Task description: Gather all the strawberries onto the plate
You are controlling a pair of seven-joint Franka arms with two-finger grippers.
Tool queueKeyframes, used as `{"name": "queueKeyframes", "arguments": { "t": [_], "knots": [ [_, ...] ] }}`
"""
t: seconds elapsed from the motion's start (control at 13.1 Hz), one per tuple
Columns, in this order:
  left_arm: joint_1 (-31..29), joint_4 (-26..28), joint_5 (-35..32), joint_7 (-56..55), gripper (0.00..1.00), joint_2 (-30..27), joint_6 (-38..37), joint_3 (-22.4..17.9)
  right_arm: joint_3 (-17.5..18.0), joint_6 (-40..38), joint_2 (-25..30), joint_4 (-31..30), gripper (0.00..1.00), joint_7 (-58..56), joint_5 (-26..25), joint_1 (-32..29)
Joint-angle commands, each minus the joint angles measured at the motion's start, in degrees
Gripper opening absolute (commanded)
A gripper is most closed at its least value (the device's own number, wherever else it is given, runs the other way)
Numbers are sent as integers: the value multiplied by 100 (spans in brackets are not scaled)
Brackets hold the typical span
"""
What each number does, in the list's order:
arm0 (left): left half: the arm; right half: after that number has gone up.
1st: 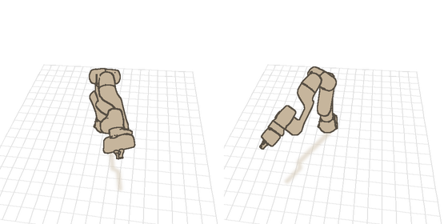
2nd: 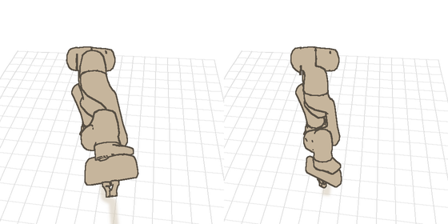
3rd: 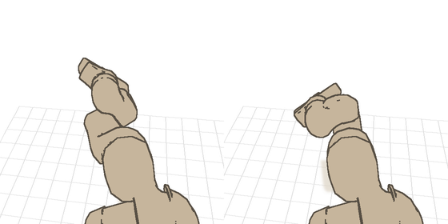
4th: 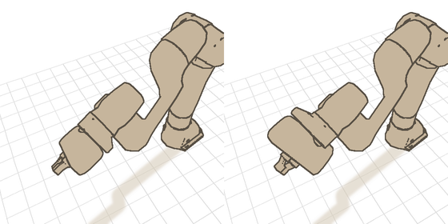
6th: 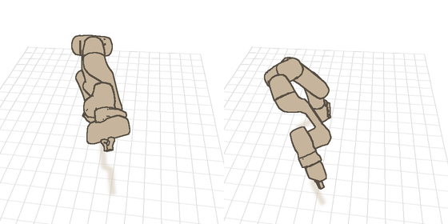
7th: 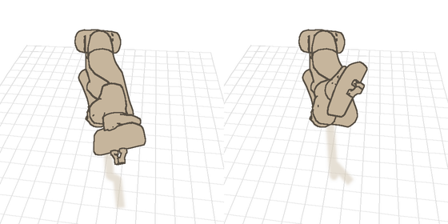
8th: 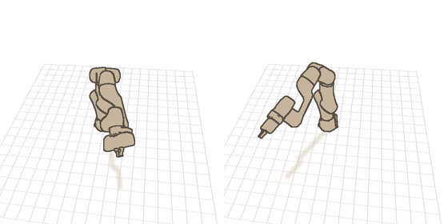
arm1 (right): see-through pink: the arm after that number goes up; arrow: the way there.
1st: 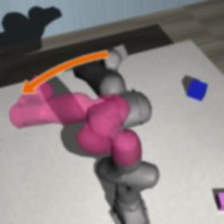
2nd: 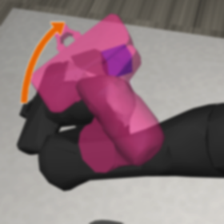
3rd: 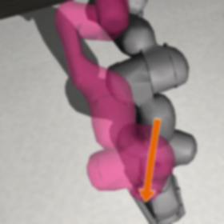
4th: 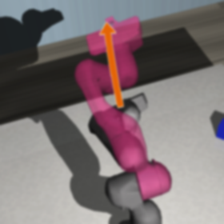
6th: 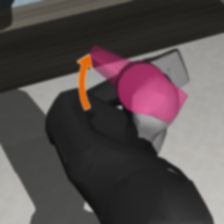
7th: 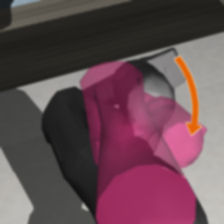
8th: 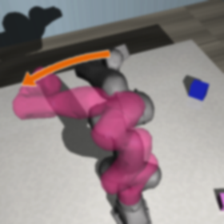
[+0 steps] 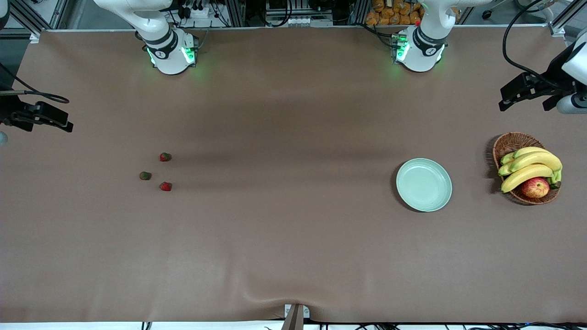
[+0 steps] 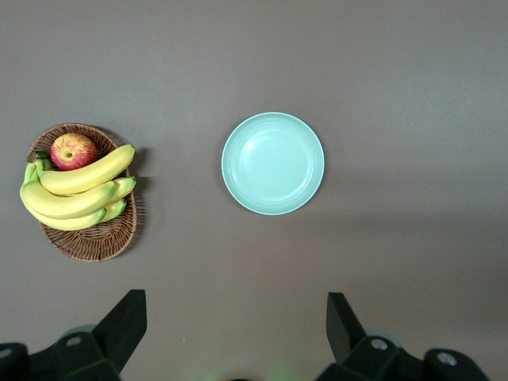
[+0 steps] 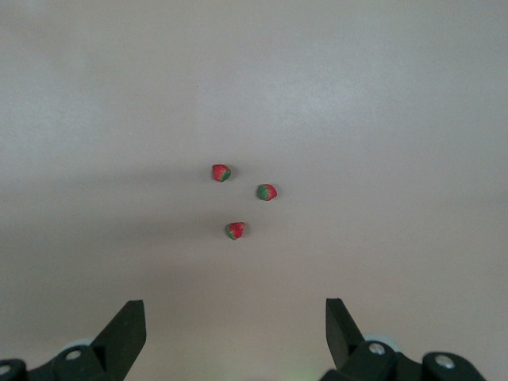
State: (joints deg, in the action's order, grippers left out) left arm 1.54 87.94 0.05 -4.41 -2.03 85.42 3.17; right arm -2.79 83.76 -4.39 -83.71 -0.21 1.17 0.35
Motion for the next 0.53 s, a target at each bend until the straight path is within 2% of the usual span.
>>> {"name": "queueKeyframes", "arguments": {
  "t": [0.0, 0.46],
  "knots": [
    [66, -163, 31, 37, 100, 133, -26, -54, -37, -97, 9, 74, 100, -5, 23, 35],
    [13, -189, 48, 81, 100, 291, -26, -54, -46, -211, -87, -13, 100, -32, 23, 9]
  ]
}}
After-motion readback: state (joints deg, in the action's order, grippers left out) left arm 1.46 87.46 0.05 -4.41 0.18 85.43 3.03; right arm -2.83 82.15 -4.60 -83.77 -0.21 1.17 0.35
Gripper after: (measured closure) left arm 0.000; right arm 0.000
